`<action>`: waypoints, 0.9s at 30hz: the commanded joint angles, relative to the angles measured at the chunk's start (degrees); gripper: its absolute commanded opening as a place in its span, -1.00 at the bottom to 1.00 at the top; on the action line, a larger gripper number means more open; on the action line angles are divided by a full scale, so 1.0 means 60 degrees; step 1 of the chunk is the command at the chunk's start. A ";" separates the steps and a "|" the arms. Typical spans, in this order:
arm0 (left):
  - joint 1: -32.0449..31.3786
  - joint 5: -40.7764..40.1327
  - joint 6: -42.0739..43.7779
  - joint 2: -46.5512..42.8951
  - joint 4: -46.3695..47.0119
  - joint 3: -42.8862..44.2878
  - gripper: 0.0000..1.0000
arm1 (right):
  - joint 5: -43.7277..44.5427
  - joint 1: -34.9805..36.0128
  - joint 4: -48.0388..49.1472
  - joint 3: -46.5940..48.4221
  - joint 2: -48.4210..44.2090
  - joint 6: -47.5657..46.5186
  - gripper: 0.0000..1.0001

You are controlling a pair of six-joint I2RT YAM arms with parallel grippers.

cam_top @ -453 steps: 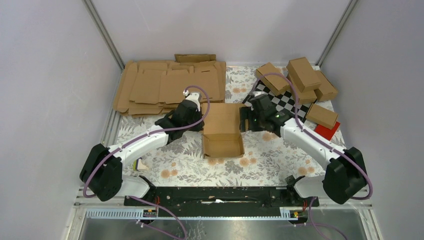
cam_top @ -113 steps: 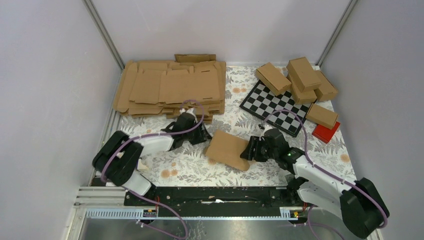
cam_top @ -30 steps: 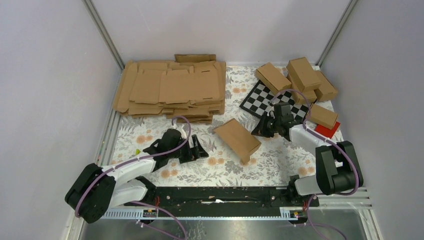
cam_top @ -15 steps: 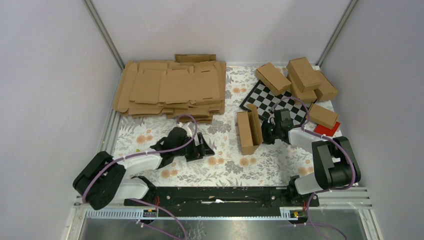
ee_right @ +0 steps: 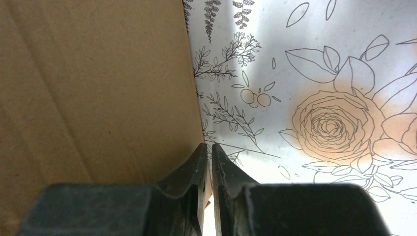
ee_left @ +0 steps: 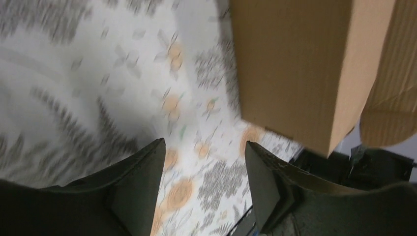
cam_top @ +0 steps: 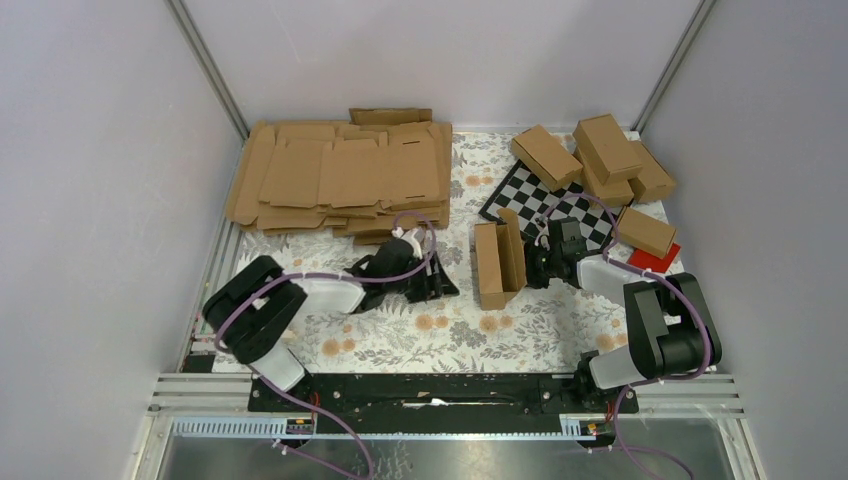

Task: Fold the paper box

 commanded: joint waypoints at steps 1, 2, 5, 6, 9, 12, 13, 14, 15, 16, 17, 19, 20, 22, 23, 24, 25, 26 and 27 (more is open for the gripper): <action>-0.0027 -0.0528 0.0675 0.1015 0.0498 0.1583 0.21 | 0.0065 -0.0047 0.0195 0.0107 -0.0239 -0.0271 -0.71; -0.0092 -0.0787 0.0943 0.1269 0.0152 0.1993 0.17 | 0.0222 -0.0044 0.0163 0.0147 -0.0269 -0.0352 -0.71; -0.0358 -0.1380 0.1749 0.1882 -0.0760 0.3300 0.11 | 0.0643 0.0062 -0.0039 0.0259 -0.0312 -0.0484 -0.73; -0.0397 -0.1339 0.1806 0.2050 -0.0797 0.3504 0.10 | 0.0785 0.0159 -0.0146 0.0331 -0.0310 -0.0542 -0.73; -0.0470 -0.1041 0.1917 0.2411 -0.0793 0.3927 0.09 | 0.1234 0.0610 -0.0455 0.0545 -0.0393 -0.0651 -0.73; -0.0641 -0.0984 0.2085 0.2462 -0.0847 0.4057 0.09 | 0.1518 0.1143 -0.0746 0.0733 -0.0614 -0.0654 -0.73; -0.0675 -0.0941 0.2142 0.2444 -0.0879 0.4073 0.09 | 0.1562 0.1321 -0.0822 0.0780 -0.0690 -0.0629 -0.73; -0.0718 -0.0887 0.2161 0.2418 -0.0912 0.4069 0.09 | 0.1582 0.1466 -0.0872 0.0816 -0.0745 -0.0606 -0.72; -0.0749 -0.0861 0.2159 0.2369 -0.0953 0.4045 0.09 | 0.1587 0.1566 -0.0942 0.0842 -0.0818 -0.0590 -0.72; -0.0804 -0.0831 0.2152 0.2288 -0.0987 0.3985 0.09 | 0.1571 0.1625 -0.1017 0.0867 -0.0882 -0.0586 -0.71; -0.0861 -0.0823 0.2116 0.2159 -0.0985 0.3882 0.09 | 0.1540 0.1660 -0.1089 0.0887 -0.0945 -0.0602 -0.71; -0.0995 -0.0822 0.1980 0.1884 -0.0835 0.3502 0.09 | 0.1477 0.1684 -0.1256 0.0889 -0.1070 -0.0694 -0.67; -0.1077 -0.0824 0.1895 0.1737 -0.0667 0.3258 0.10 | 0.1493 0.1687 -0.1364 0.0875 -0.1144 -0.0731 -0.64; -0.1226 -0.0895 0.1660 0.1434 -0.0300 0.2651 0.10 | 0.1635 0.1685 -0.1623 0.0788 -0.1369 -0.0797 -0.59; -0.1263 -0.0919 0.1516 0.1368 -0.0074 0.2374 0.10 | 0.1707 0.1685 -0.1734 0.0730 -0.1507 -0.0815 -0.57; -0.1297 -0.0926 0.1388 0.1257 0.0163 0.2093 0.10 | 0.1813 0.1685 -0.1814 0.0665 -0.1673 -0.0803 -0.54; -0.1303 -0.0923 0.1264 0.1193 0.0386 0.1791 0.10 | 0.1932 0.1685 -0.1864 0.0616 -0.1824 -0.0774 -0.51; -0.1308 -0.0930 0.1196 0.1158 0.0566 0.1618 0.10 | 0.2065 0.1685 -0.1920 0.0584 -0.2002 -0.0743 -0.49; -0.1306 -0.0944 0.1178 0.1150 0.0702 0.1528 0.10 | 0.2206 0.1685 -0.1994 0.0591 -0.2138 -0.0723 -0.47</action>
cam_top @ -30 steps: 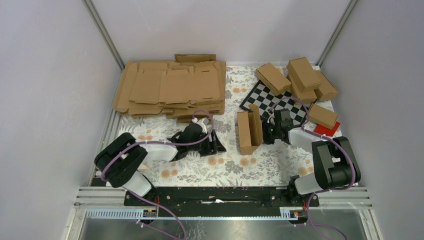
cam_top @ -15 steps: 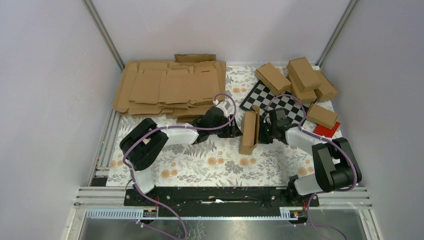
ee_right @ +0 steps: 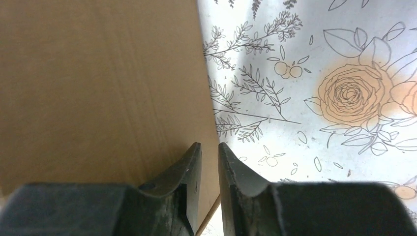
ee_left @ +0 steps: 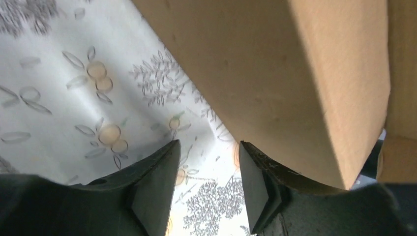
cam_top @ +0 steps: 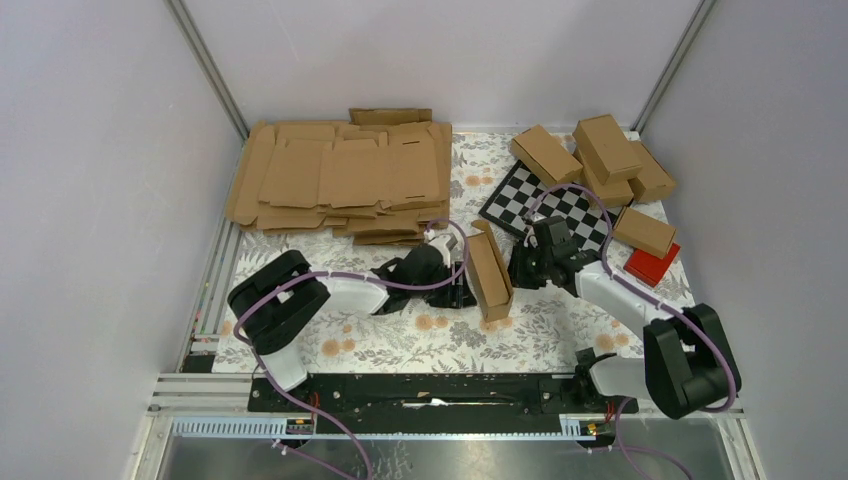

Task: Fold the paper box

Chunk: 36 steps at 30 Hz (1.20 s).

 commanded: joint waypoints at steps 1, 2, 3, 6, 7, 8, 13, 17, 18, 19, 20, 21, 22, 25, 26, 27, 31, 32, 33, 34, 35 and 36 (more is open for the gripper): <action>-0.0073 -0.0057 -0.0369 -0.0430 0.1233 -0.0588 0.10 | 0.0491 0.0086 -0.0377 0.0153 -0.0873 -0.0066 -0.45; -0.0062 -0.0087 -0.0322 -0.0404 0.1243 -0.0560 0.10 | 0.0551 0.0080 -0.0463 0.0206 -0.0992 -0.0103 -0.43; -0.0068 -0.0104 -0.0265 -0.0375 0.1245 -0.0517 0.10 | 0.0617 0.0086 -0.0595 0.0289 -0.1081 -0.0121 -0.41; -0.0058 -0.0157 -0.0125 -0.0364 0.1200 -0.0391 0.10 | 0.0856 0.0065 -0.1048 0.0594 -0.1355 -0.0265 -0.31; -0.0064 -0.0177 -0.0092 -0.0409 0.1192 -0.0375 0.10 | 0.0946 0.0057 -0.1166 0.0662 -0.1469 -0.0280 -0.21; -0.0059 -0.0214 -0.0063 -0.0460 0.1185 -0.0373 0.10 | 0.0950 0.0050 -0.1215 0.0718 -0.1628 -0.0275 -0.02; -0.0029 -0.0206 0.0060 -0.0568 0.1155 -0.0312 0.11 | 0.1010 0.0050 -0.1122 0.0603 -0.2859 0.0033 0.50; -0.0021 -0.0175 0.0137 -0.0501 0.1097 -0.0146 0.11 | 0.0487 0.0050 -0.1302 0.0794 -0.3115 0.0088 0.63; -0.0021 -0.0173 0.0146 -0.0484 0.1096 -0.0119 0.11 | 0.0142 0.0057 -0.1291 0.0844 -0.3042 0.0075 0.71; -0.0019 -0.0170 0.0152 -0.0482 0.1089 -0.0097 0.11 | -0.0324 0.0050 -0.1284 0.0911 -0.2920 0.0085 0.75; -0.0010 -0.0173 0.0166 -0.0489 0.1075 -0.0083 0.11 | -0.0796 0.0051 -0.1252 0.0996 -0.2785 0.0088 0.79; -0.0002 -0.0188 0.0175 -0.0516 0.1048 -0.0085 0.11 | -0.1487 0.0061 -0.1130 0.1034 -0.2640 0.0073 0.85; 0.0002 -0.0224 0.0181 -0.0567 0.1028 -0.0113 0.11 | -0.1822 0.0071 -0.1009 0.1050 -0.2580 0.0092 0.91; 0.0047 -0.0329 0.0211 -0.0737 0.0967 -0.0235 0.13 | -0.1874 0.0259 -0.1146 0.1252 -0.2370 0.0022 0.99; 0.0077 -0.0339 0.0223 -0.0792 0.0985 -0.0271 0.15 | -0.1684 0.0392 -0.1326 0.1399 -0.2296 -0.0048 0.99; 0.0090 -0.0333 0.0226 -0.0834 0.1004 -0.0296 0.16 | -0.1391 0.0532 -0.1526 0.1518 -0.2241 -0.0108 0.99; 0.0126 -0.0246 0.0241 -0.0783 0.0994 -0.0218 0.16 | -0.0313 0.1131 -0.2206 0.1961 -0.1916 -0.0207 0.99; 0.0131 -0.0241 0.0254 -0.0745 0.0994 -0.0188 0.16 | -0.0099 0.1298 -0.2398 0.2098 -0.1779 -0.0222 0.99; 0.0124 -0.0233 0.0255 -0.0703 0.0994 -0.0159 0.16 | 0.0153 0.1511 -0.2569 0.2243 -0.1632 -0.0216 0.99; 0.0125 -0.0226 0.0256 -0.0636 0.0994 -0.0130 0.16 | 0.0434 0.1714 -0.2742 0.2364 -0.1476 -0.0210 0.99; 0.0133 -0.0215 0.0256 -0.0612 0.0999 -0.0084 0.16 | 0.0758 0.1933 -0.2903 0.2503 -0.1338 -0.0213 0.99; 0.0123 -0.0209 0.0248 -0.0577 0.0995 -0.0062 0.16 | 0.1035 0.2123 -0.3029 0.2607 -0.1220 -0.0222 0.99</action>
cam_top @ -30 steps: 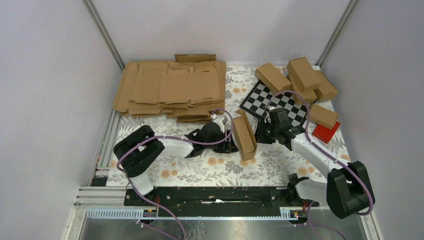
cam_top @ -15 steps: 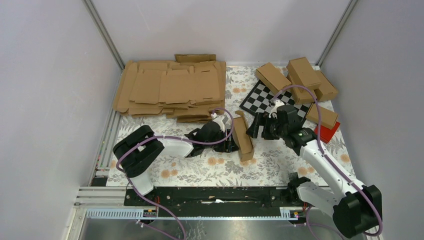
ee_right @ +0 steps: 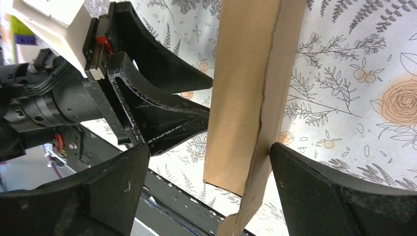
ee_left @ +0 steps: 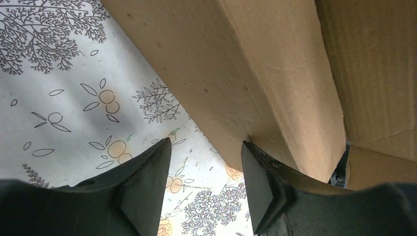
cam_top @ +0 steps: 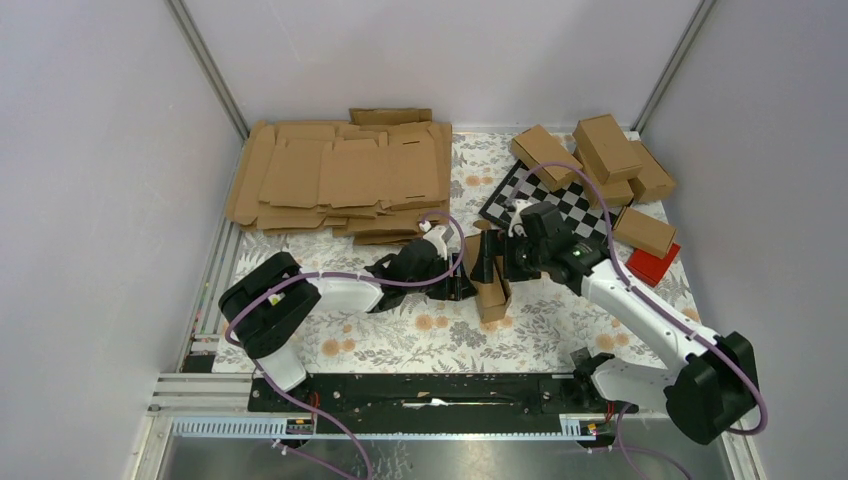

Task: Fold the paper box

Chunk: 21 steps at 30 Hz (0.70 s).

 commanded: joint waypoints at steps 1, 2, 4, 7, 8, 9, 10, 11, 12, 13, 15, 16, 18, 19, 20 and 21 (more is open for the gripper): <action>0.0040 -0.0098 0.0133 -0.0033 0.0382 0.0398 0.16 | 0.1497 0.0851 -0.0951 0.0759 0.0555 -0.0158 0.97; 0.0031 -0.0083 0.0132 -0.0012 0.0382 0.0421 0.16 | 0.1696 0.1006 -0.1061 0.0833 0.0660 -0.0159 0.95; 0.0041 -0.0133 0.0072 0.0018 0.0407 0.0419 0.16 | 0.2034 0.1232 -0.1192 0.0902 0.0879 -0.0158 0.87; 0.0048 -0.0098 -0.0059 0.0102 0.0496 0.0388 0.16 | 0.2502 0.1424 -0.1340 0.0934 0.1189 -0.0159 0.74; 0.0054 -0.0081 -0.0083 0.0128 0.0510 0.0380 0.16 | 0.2523 0.1473 -0.1341 0.0930 0.1234 -0.0165 0.71; 0.0059 -0.0068 -0.0100 0.0144 0.0513 0.0379 0.16 | 0.2529 0.1520 -0.1341 0.0938 0.1282 -0.0148 0.68; 0.0052 -0.0030 -0.0115 0.0151 0.0525 0.0360 0.16 | 0.2526 0.1573 -0.1348 0.0959 0.1315 -0.0123 0.66; 0.0053 -0.0018 -0.0128 0.0169 0.0548 0.0345 0.16 | 0.2637 0.1642 -0.1360 0.0988 0.1354 -0.0128 0.66; 0.0062 -0.0016 -0.0132 0.0167 0.0567 0.0331 0.16 | 0.2818 0.1738 -0.1409 0.1037 0.1405 -0.0108 0.65; 0.0052 0.0000 -0.0145 0.0180 0.0583 0.0316 0.16 | 0.2961 0.1813 -0.1459 0.1085 0.1479 -0.0100 0.65; 0.0062 0.0038 -0.0161 0.0196 0.0636 0.0301 0.16 | 0.3261 0.1974 -0.1601 0.1168 0.1654 -0.0099 0.65; 0.0052 0.0067 -0.0182 0.0200 0.0663 0.0287 0.16 | 0.3416 0.2029 -0.1664 0.1199 0.1744 -0.0099 0.65; 0.0051 0.0083 -0.0190 0.0193 0.0681 0.0256 0.16 | 0.3675 0.2113 -0.1774 0.1254 0.1864 -0.0125 0.58; 0.0049 0.0062 -0.0180 0.0165 0.0655 0.0248 0.16 | 0.3775 0.2143 -0.1836 0.1294 0.1915 -0.0150 0.52; 0.0062 0.0038 -0.0169 0.0123 0.0603 0.0242 0.16 | 0.3843 0.2184 -0.1877 0.1324 0.1967 -0.0182 0.46; 0.0076 0.0003 -0.0162 0.0065 0.0532 0.0233 0.16 | 0.3933 0.2198 -0.1944 0.1366 0.2023 -0.0217 0.40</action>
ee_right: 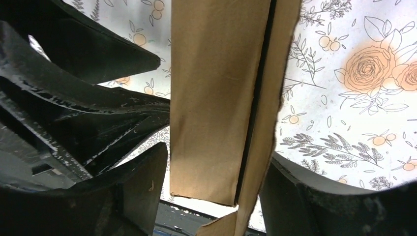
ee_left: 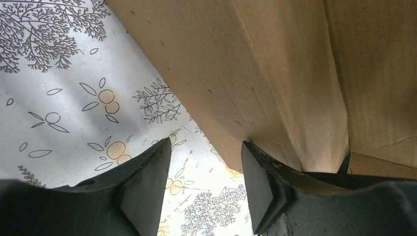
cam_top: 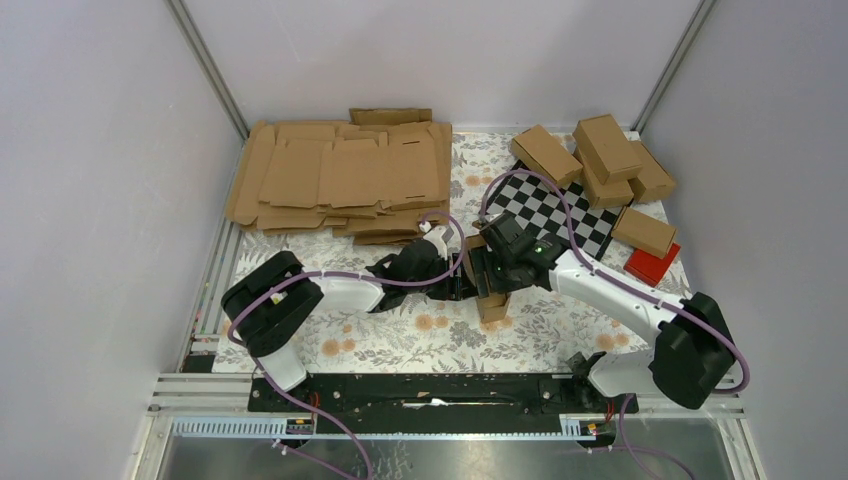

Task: Fold the paper box

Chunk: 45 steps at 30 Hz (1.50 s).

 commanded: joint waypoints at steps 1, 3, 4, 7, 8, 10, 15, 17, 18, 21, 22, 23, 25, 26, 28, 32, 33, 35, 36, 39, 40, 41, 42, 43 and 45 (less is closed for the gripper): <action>0.0067 -0.0065 -0.0012 -0.0165 0.0346 0.0181 0.16 | 0.0882 0.0173 -0.0505 0.0512 0.0231 -0.0156 0.34; 0.0155 -0.0116 -0.0012 -0.0558 0.0312 -0.0043 0.16 | 0.0986 0.0189 -0.0567 0.0550 0.0205 -0.0243 0.22; 0.0216 -0.0126 -0.0012 -0.0933 0.0298 -0.0266 0.16 | 0.1023 0.0195 -0.0578 0.0550 0.0146 -0.0273 0.20; 0.0525 -0.0161 0.0097 -0.1838 -0.0160 -0.0673 0.17 | 0.0763 0.0191 -0.0499 0.0556 -0.0113 -0.0540 0.15; 0.0610 -0.0224 0.0179 -0.2139 -0.0373 -0.0765 0.18 | 0.0484 0.0195 -0.0399 0.0538 -0.0214 -0.0720 0.15; 0.0839 -0.0428 0.0395 -0.2823 -0.0898 -0.0947 0.19 | -0.0441 0.0185 -0.0084 0.0403 -0.0421 -0.1130 0.12; 0.1372 -0.1139 0.1108 -0.4679 -0.1809 -0.1468 0.26 | -0.2072 0.0193 0.0151 0.0337 -0.0611 -0.2046 0.05; 0.1659 -0.1219 0.1285 -0.5602 -0.1534 -0.1940 0.44 | -0.2556 0.0198 0.0149 0.0391 -0.0643 -0.2364 0.06; 0.1842 -0.1136 0.1357 -0.6033 -0.1312 -0.2156 0.51 | -0.2816 0.0190 0.0191 0.0395 -0.0676 -0.2488 0.06; 0.2247 -0.0978 0.1602 -0.6988 -0.0643 -0.2609 0.73 | -0.3176 0.0191 0.0429 0.0318 -0.0703 -0.2483 0.06; 0.2325 -0.0979 0.1733 -0.7082 -0.0428 -0.2659 0.84 | -0.3116 0.0197 0.0446 0.0305 -0.0639 -0.2470 0.05; 0.2374 -0.0980 0.1918 -0.7093 -0.0207 -0.2685 0.89 | -0.2993 0.0192 0.0400 0.0324 -0.0567 -0.2450 0.03; 0.2427 -0.1060 0.2304 -0.6923 0.0196 -0.2629 0.94 | -0.3045 0.0198 0.0267 0.0369 -0.0376 -0.2557 0.01; 0.2463 -0.0997 0.2517 -0.6786 0.0448 -0.2586 0.95 | -0.3205 0.0199 0.0248 0.0379 -0.0318 -0.2589 0.01; 0.2615 -0.0574 0.2896 -0.6399 0.0939 -0.2380 0.96 | -0.3564 0.0195 0.0266 0.0374 -0.0294 -0.2650 0.01; 0.2667 0.0409 0.3635 -0.5596 0.1317 -0.1609 0.95 | -0.3530 0.0206 0.0236 0.0411 -0.0372 -0.2719 0.01; 0.2667 0.0525 0.3826 -0.5419 0.1231 -0.1406 0.95 | -0.3502 0.0213 0.0228 0.0416 -0.0413 -0.2735 0.00; 0.2667 0.0801 0.4202 -0.5074 0.0998 -0.1059 0.91 | -0.3458 0.0223 0.0190 0.0444 -0.0425 -0.2781 0.00; 0.2667 0.0898 0.4382 -0.4911 0.0819 -0.0905 0.89 | -0.3427 0.0228 0.0174 0.0458 -0.0414 -0.2772 -0.01; 0.2667 0.0936 0.4477 -0.4477 0.0886 -0.0712 0.77 | -0.3425 0.0248 0.0069 0.0557 -0.0327 -0.2805 -0.01; 0.2667 0.0944 0.4402 -0.4318 0.1089 -0.0706 0.71 | -0.3430 0.0270 0.0064 0.0568 -0.0305 -0.2823 -0.02; 0.2667 0.1042 0.4378 -0.4144 0.1206 -0.0650 0.64 | -0.3424 0.0273 0.0056 0.0582 -0.0297 -0.2840 -0.02; 0.2667 0.1172 0.4369 -0.3934 0.1224 -0.0530 0.56 | -0.3410 0.0282 0.0059 0.0607 -0.0268 -0.2842 -0.02; 0.2667 0.1321 0.4368 -0.3713 0.1144 -0.0365 0.47 | -0.3408 0.0287 0.0050 0.0638 -0.0250 -0.2840 -0.02; 0.2667 0.1513 0.4375 -0.3298 0.1013 -0.0091 0.38 | -0.3422 0.0280 0.0003 0.0716 -0.0209 -0.2853 -0.02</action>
